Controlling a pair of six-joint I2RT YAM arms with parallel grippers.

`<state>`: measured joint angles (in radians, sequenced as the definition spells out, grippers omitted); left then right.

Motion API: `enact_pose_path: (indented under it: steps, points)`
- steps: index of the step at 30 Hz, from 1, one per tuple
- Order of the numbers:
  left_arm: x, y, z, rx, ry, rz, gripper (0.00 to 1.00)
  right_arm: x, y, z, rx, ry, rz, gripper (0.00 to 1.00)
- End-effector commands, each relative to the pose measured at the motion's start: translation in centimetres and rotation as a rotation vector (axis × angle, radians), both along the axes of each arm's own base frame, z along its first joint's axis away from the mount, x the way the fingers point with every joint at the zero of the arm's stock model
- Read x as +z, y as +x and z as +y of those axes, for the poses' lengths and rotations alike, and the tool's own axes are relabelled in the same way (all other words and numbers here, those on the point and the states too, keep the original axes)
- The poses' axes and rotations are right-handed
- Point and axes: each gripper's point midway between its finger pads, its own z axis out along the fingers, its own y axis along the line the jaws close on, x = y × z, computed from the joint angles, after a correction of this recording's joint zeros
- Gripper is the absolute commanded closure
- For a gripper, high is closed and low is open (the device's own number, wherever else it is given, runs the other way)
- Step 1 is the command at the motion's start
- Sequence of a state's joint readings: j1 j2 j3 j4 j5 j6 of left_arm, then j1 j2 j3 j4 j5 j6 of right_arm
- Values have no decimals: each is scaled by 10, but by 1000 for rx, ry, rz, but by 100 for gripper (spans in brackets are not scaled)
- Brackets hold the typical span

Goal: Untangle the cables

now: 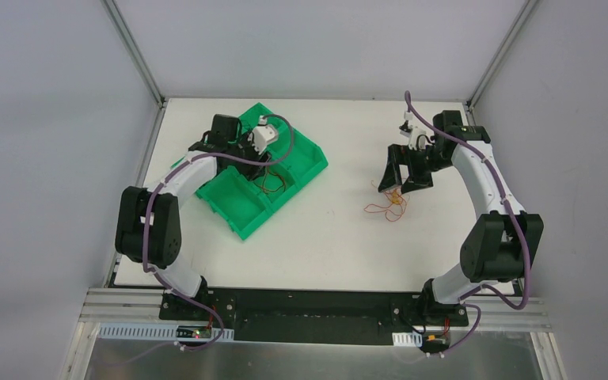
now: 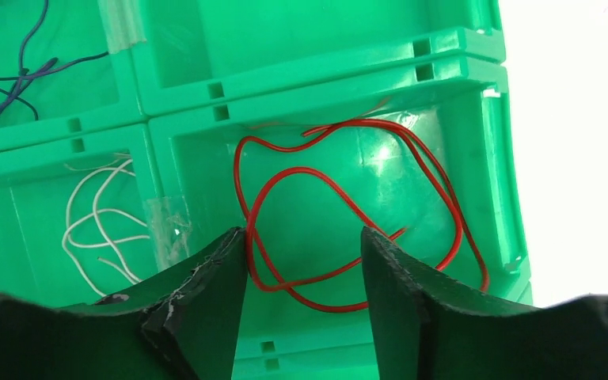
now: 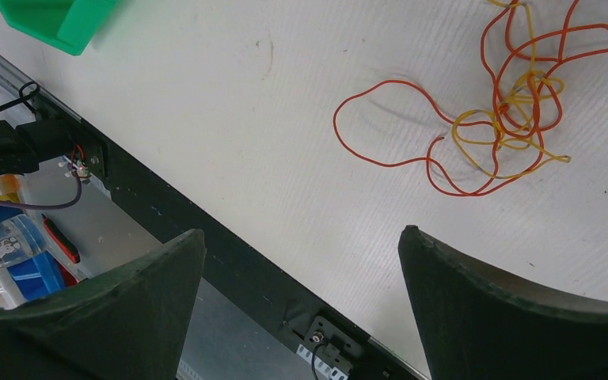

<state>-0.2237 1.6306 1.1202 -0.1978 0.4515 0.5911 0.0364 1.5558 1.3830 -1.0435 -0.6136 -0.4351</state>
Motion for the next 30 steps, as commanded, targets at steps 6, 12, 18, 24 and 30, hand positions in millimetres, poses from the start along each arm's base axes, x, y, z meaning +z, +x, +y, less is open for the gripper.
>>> enact_pose_path:
  steps: [6,12,18,24,30]
  points:
    - [81,-3,-1,22,-26,-66,29,3,-6,-8,12,-30,-17,5]
    - [111,-19,5,32,-83,-43,22,-9,1,-20,-18,-66,-10,7]
    - [161,-25,-19,49,-293,-5,21,-44,34,-40,-106,-193,-38,12]
    - [173,-27,-23,72,-340,11,21,-85,67,-52,-147,-320,-22,15]
    - [173,-33,-20,73,-329,-3,21,-115,102,-58,-156,-395,-52,39]
